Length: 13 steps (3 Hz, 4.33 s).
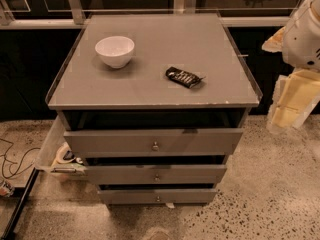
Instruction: Open middle drawer
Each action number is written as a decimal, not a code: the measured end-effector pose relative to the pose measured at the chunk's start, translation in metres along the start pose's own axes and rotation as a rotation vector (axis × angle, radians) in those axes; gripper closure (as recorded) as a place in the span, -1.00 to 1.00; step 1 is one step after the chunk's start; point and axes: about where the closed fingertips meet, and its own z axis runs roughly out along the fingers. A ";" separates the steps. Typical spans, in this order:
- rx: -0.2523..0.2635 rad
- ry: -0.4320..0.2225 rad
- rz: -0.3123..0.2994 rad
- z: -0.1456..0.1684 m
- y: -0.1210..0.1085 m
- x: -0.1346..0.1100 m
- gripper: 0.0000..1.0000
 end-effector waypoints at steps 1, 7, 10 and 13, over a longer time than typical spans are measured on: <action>0.000 0.000 0.000 0.000 0.000 0.000 -1.00; -0.038 -0.247 -0.032 0.215 0.095 0.044 -1.00; -0.012 -0.271 -0.036 0.227 0.088 0.035 -1.00; 0.009 -0.397 -0.066 0.386 0.086 0.046 -1.00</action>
Offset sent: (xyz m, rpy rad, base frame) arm -0.0019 -0.0017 -0.0203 0.0000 0.0368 -0.0169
